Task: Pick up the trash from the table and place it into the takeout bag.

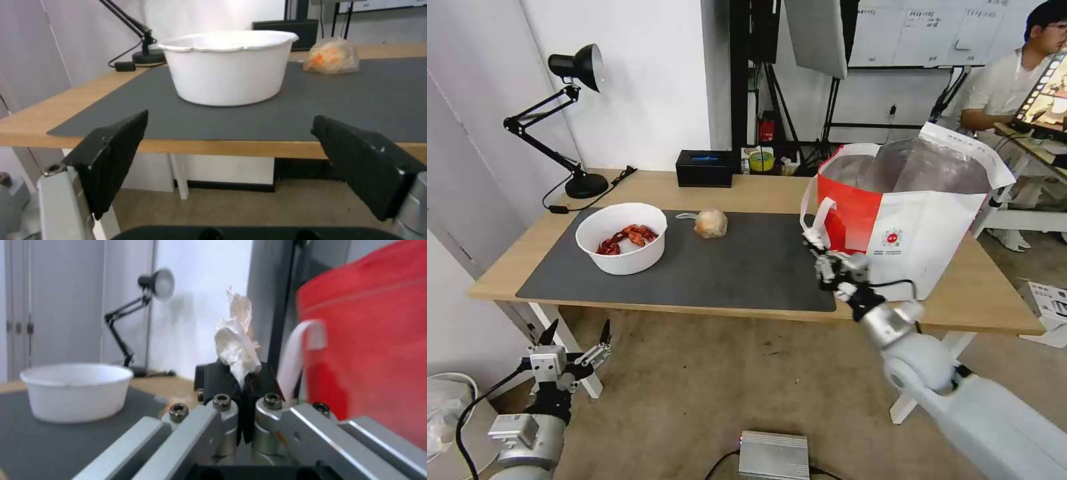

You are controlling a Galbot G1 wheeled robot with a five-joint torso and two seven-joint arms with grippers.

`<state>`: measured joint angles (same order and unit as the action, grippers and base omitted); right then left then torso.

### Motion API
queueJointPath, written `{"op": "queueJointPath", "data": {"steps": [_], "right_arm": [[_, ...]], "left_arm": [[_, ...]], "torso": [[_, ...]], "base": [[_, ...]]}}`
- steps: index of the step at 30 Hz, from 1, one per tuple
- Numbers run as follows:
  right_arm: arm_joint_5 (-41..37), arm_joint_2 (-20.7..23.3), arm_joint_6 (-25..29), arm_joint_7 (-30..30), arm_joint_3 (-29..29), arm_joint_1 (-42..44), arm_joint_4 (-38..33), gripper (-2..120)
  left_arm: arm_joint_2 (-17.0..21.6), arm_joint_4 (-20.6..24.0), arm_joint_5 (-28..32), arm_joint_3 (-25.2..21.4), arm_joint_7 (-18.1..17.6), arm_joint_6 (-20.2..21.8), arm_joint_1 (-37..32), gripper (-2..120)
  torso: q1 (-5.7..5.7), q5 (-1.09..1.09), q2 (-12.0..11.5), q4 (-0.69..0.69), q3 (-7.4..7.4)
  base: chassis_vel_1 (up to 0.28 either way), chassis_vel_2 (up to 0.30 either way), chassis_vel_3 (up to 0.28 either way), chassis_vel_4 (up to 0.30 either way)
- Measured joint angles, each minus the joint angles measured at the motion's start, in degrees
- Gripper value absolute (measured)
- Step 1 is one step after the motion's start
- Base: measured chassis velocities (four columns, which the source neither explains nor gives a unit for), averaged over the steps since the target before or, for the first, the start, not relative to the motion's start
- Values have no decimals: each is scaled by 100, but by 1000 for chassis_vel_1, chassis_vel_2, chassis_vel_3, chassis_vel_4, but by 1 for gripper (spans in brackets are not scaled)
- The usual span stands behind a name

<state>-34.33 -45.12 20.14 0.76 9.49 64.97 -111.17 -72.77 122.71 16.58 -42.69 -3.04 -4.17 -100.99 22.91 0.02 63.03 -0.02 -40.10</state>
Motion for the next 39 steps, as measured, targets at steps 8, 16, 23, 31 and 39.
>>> {"op": "queueJointPath", "data": {"steps": [8,16,23,31,39], "right_arm": [[-482,77,-122,-333,883,155,-487,0],[-1226,518,-617,-919,1039,-909,-453,0],[-2098,863,-1417,-1570,717,-2068,-163,0],[-3519,1294,-3098,-2274,135,-3730,303,0],[-5408,1523,-5296,-3474,-525,-4875,655,0]], "left_arm": [[48,51,-49,48,1,-12,40,100],[46,89,-48,35,4,-40,6,100],[60,107,-57,30,6,-73,-5,100],[78,88,-16,22,7,-75,96,100],[107,94,53,7,7,-69,139,100]], "torso": [[0,-2,0,2,0],[1,-3,-1,2,-1],[2,-1,-1,2,-2],[2,-2,-1,2,-1],[2,-1,-1,2,-1]], "base": [[0,0,0,0],[0,0,0,0],[0,0,0,0],[0,0,0,0],[0,0,0,0]]}}
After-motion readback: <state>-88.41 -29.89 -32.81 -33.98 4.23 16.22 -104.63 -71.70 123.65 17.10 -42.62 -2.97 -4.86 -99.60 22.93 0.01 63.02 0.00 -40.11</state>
